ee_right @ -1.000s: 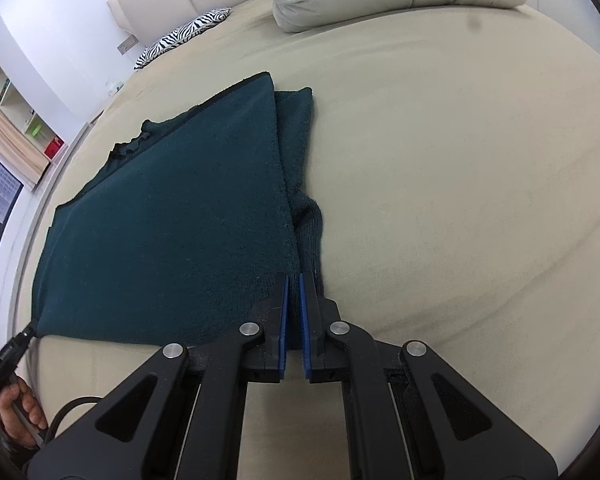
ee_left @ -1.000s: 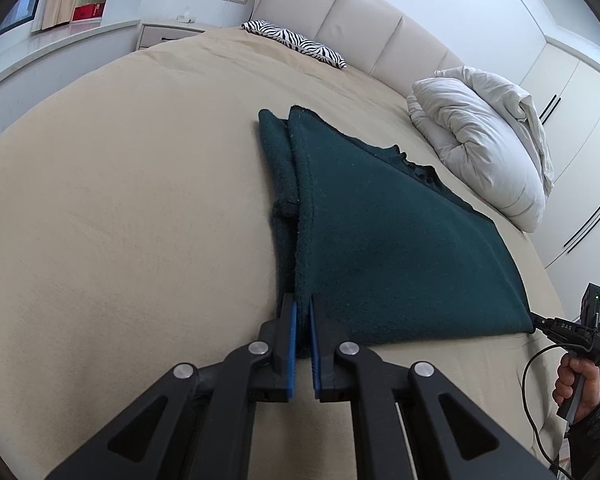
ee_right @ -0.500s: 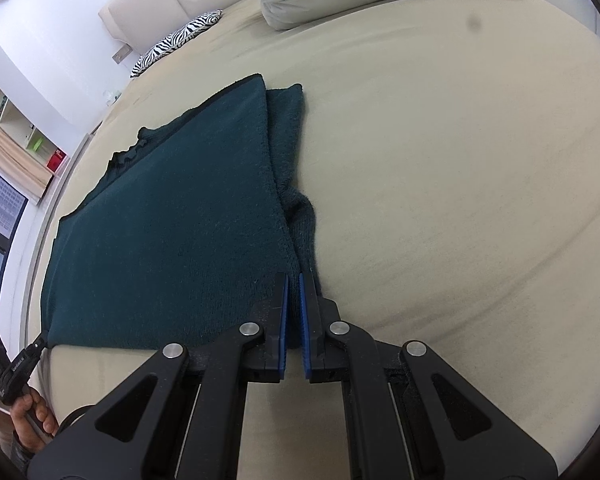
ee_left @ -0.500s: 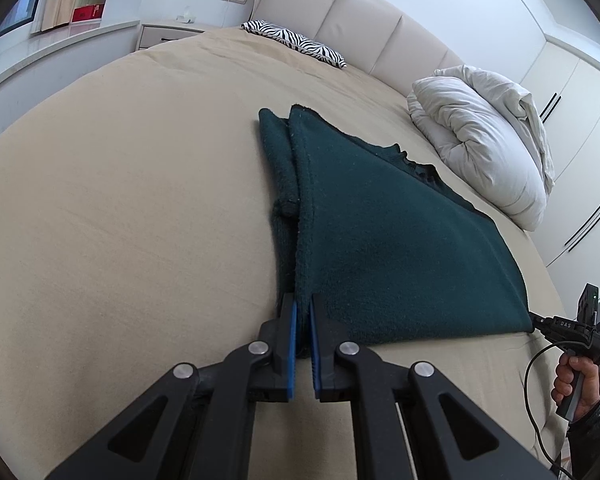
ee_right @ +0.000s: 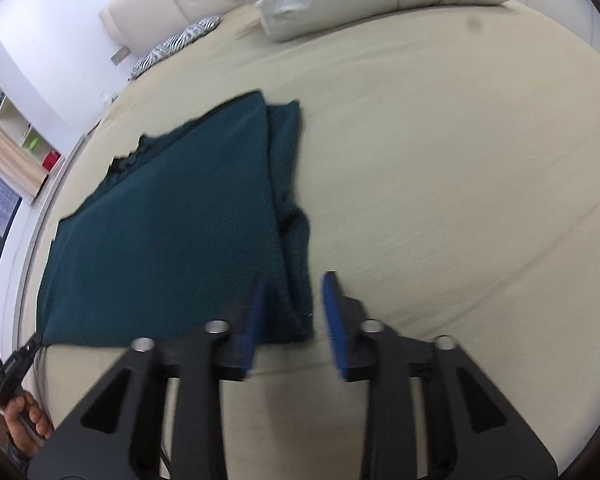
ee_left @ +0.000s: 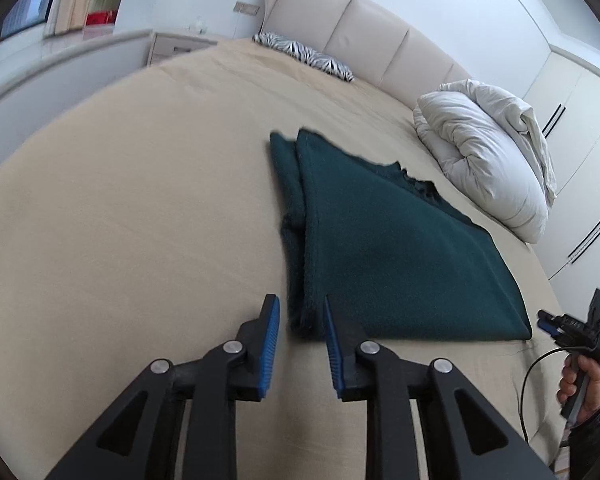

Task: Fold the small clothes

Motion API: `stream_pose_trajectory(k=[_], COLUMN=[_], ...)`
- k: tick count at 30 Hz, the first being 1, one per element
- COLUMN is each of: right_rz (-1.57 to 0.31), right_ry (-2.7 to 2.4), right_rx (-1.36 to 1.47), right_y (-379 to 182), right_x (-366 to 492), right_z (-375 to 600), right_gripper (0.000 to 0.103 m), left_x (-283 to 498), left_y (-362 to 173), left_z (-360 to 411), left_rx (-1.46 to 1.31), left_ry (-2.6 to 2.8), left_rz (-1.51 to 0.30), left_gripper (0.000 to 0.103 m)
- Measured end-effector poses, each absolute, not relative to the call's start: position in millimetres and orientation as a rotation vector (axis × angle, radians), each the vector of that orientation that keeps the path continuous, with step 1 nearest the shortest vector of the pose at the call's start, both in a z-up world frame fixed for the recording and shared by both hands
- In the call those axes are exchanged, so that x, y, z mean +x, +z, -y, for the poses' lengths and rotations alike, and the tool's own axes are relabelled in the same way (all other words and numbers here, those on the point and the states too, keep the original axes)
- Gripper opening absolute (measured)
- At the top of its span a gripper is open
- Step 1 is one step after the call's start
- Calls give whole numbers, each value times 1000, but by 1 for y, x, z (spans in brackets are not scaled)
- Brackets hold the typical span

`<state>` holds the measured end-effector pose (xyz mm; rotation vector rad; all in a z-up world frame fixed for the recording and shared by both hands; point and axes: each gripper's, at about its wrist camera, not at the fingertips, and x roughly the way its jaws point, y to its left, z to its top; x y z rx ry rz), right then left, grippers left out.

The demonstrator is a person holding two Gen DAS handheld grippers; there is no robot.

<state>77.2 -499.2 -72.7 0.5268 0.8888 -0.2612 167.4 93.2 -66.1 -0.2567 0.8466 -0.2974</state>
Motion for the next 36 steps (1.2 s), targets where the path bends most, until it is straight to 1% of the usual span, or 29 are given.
stream_pose_trajectory(k=[2,3,4,7,12,14,15,20,23,24,26,27,28,31,33,35,36], right_rz=[-842,-825,-810,-818,-851,-872,-881,-877,-902,-908,-852,-807,-770,-643,-597,-564,-550], right_ry=[-267,-255,-222,-80,118,178,193,239,206,175,151,153,141,111,79,4,-49], right_rx=[528,539,563,605,649,690,718,757,847,888,981,1038,1087,1208,1208,1195,1207], right_y=[-57,-50,-44,-39,-51,-59,-65,-79,-109,-122,-140,-147,-153,-161,-160,-157,-157], right_x=[77,78,84,120,204,235,252,300,320,324,321,315,309,286,273,257,247], right_z=[502,502,501,481,429,412,405,397,412,424,449,463,476,514,535,554,565], right_gripper=[37,37,37,37,37,37,37,37,37,35,31,23,19,18,20,20,23], left_x=[169,174,182,214,288,309,322,351,354,356,360,361,361,363,365,365,362], left_y=[-47,-37,-29,-12,-18,-27,-34,-76,-89,-90,-93,-95,-95,-97,-97,-96,-93], left_z=[-87,-81,-72,-27,56,70,73,61,48,44,33,28,22,6,2,-4,-7], left_rx=[-215,-202,-184,-75,118,175,184,157,85,59,-10,-43,-85,-182,-218,-249,-248], left_ry=[-285,-293,-305,-353,-386,-348,-341,-305,-331,-347,-384,-398,-416,-451,-462,-451,-429], left_rz=[-793,-769,-754,-720,-696,-692,-719,-822,-833,-837,-850,-852,-851,-848,-855,-866,-869], left_gripper=[25,29,36,41,41,41,41,41,42,43,43,43,43,43,43,43,43])
